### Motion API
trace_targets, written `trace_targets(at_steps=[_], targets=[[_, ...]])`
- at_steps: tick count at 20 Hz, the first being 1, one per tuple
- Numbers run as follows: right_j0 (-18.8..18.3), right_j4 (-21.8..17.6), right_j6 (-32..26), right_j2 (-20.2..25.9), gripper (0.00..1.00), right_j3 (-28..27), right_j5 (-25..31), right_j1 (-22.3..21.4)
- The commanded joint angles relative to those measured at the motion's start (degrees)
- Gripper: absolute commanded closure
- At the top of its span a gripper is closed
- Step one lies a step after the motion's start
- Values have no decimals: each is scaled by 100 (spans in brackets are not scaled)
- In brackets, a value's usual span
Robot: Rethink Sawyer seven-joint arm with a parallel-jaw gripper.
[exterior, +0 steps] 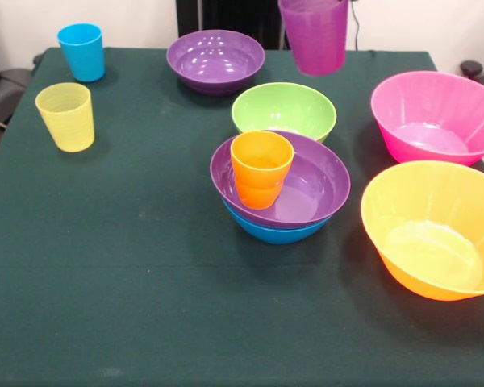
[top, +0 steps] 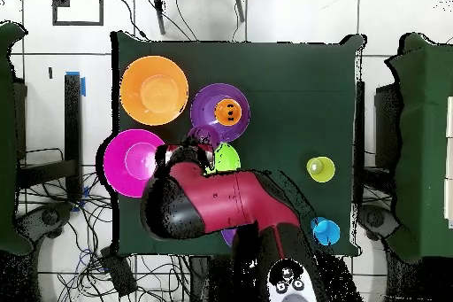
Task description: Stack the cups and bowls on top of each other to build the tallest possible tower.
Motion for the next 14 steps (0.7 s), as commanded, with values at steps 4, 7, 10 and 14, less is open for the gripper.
trace_targets(at_steps=[4, 7, 10, 14], targets=[[-43, 50, 838, -308, 100, 408, -452, 809], [-21, -26, 786, -389, 100, 380, -615, 976], [109, -149, 813, -576, 100, 338, -879, 1125], [323, -308, 834, -902, 100, 242, -1319, 1436]])
